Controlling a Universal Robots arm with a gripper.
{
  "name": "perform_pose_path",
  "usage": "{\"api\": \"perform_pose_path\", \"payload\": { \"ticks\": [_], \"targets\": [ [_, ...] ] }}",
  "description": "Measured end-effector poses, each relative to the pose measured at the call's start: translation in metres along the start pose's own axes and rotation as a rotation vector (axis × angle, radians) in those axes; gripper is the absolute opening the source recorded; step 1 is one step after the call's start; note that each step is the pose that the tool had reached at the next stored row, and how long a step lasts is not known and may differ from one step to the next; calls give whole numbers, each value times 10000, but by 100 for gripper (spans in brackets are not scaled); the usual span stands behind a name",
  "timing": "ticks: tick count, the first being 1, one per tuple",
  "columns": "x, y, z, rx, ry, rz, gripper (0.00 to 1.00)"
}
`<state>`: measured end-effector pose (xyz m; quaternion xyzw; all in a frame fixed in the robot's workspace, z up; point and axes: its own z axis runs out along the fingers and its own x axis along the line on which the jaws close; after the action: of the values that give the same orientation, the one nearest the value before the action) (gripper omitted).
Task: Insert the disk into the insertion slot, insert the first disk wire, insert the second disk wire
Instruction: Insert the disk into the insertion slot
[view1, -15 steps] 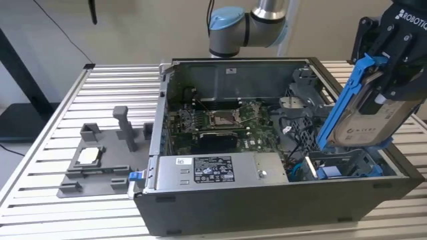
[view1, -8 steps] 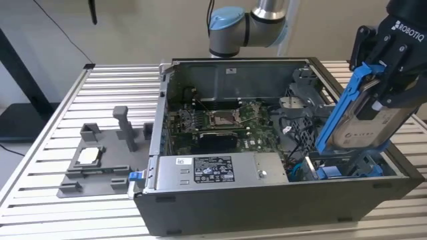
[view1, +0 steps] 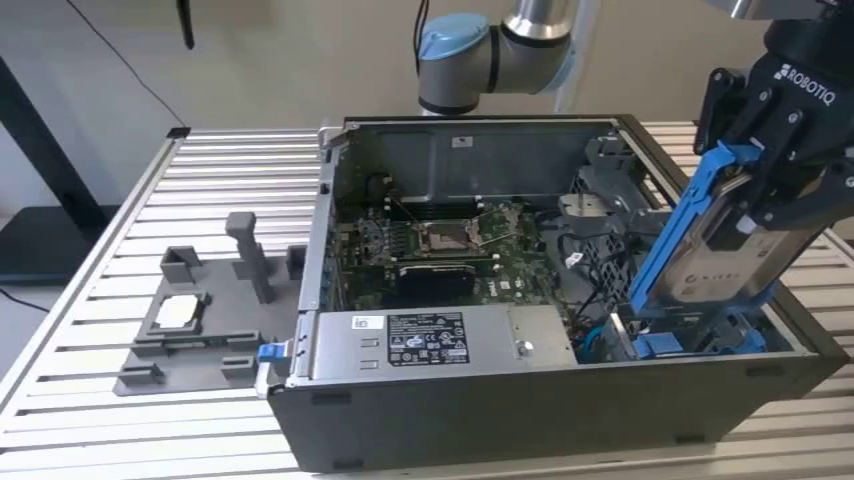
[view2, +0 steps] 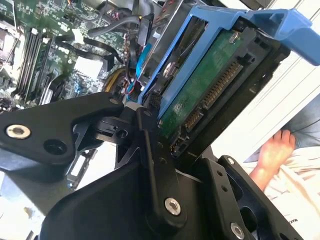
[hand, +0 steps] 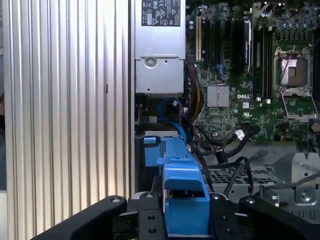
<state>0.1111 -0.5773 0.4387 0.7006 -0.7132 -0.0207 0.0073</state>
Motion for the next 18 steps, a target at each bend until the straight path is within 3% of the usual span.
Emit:
{"api": "perform_pose_path", "payload": {
  "ticks": [14, 18],
  "targets": [
    [4, -29, 207, -3, -123, -39, 33],
    [4, -41, 247, -4, -191, -39, 33]
  ]
}}
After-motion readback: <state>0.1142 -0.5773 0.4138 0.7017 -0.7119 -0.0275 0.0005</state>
